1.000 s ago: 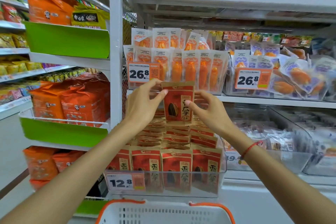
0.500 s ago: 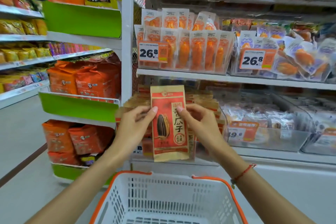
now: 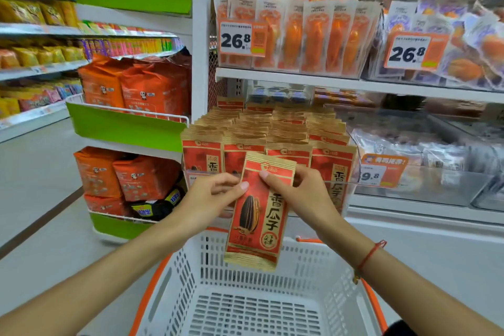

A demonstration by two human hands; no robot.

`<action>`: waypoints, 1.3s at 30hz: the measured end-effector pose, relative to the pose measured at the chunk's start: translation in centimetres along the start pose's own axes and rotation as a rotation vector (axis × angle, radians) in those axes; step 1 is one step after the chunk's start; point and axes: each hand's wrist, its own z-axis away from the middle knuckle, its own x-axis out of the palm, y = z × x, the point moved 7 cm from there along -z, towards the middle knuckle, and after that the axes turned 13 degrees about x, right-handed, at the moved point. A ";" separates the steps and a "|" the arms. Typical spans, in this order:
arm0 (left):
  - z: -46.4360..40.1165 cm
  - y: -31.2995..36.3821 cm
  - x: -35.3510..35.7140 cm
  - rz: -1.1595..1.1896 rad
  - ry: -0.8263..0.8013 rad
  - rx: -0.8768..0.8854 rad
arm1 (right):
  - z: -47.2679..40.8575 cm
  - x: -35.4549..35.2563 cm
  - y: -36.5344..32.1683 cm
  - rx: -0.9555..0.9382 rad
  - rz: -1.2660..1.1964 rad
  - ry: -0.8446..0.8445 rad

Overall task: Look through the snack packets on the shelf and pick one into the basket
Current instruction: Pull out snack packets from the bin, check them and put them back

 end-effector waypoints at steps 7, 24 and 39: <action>0.4 -0.8 1.0 0.078 -0.102 -0.073 | -0.1 -1.1 -0.4 0.006 0.060 0.105; 0.2 0.7 -1.3 0.232 0.219 0.080 | 0.0 0.3 -0.2 0.013 0.072 -0.116; 0.0 0.9 -0.9 0.373 0.288 0.037 | 0.0 0.0 0.6 0.150 -0.065 -0.439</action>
